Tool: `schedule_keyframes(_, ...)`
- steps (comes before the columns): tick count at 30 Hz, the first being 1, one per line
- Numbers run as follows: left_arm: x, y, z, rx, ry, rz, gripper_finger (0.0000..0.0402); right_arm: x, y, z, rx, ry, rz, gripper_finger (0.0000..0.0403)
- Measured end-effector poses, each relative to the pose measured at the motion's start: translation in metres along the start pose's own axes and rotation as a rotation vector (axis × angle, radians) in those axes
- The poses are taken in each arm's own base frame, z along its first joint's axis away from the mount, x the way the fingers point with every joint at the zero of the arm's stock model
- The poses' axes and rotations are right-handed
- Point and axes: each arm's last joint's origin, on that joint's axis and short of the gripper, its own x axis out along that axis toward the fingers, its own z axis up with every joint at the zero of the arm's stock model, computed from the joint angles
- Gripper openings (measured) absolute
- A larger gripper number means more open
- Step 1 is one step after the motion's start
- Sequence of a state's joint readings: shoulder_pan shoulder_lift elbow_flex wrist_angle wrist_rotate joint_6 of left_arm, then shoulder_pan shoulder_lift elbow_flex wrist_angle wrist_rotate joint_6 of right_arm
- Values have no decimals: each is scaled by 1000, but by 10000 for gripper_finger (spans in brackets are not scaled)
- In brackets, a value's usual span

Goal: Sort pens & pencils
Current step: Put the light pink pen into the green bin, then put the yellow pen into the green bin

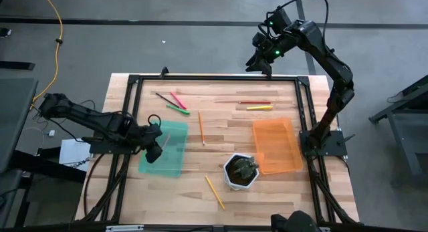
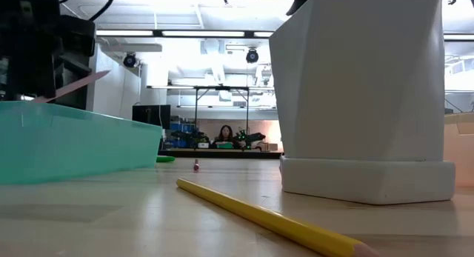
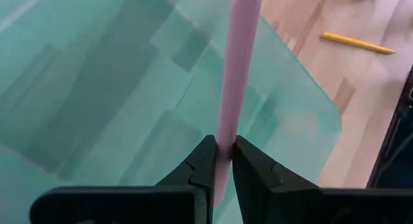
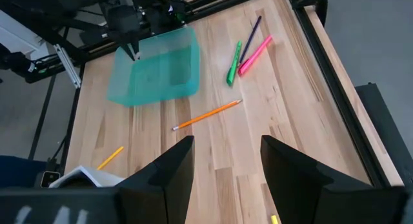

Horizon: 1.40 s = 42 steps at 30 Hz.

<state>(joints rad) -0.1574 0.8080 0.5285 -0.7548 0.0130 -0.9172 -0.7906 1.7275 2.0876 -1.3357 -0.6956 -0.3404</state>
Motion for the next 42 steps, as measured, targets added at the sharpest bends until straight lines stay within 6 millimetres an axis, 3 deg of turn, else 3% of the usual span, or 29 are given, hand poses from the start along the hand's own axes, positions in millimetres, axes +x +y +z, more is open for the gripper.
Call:
schedule_keyframes(15, 7, -1, 1, 40, 36, 22, 86, 0, 0, 0, -1, 0, 0, 170)
schedule_keyframes(22, 5, -12, 18, 124, -247, 9, 81, 2, 3, 2, -11, -2, 7, 170)
schedule_keyframes(28, 0, -3, 43, 122, -356, -3, 79, 8, 10, 5, -38, -4, 25, 170)
schedule_keyframes(33, -21, 5, 70, 178, -431, 6, 79, 13, 16, 7, -54, -2, 41, 170)
schedule_keyframes(42, -83, 20, 116, 284, -648, 48, 79, 19, 22, 22, -105, -110, 49, 170)
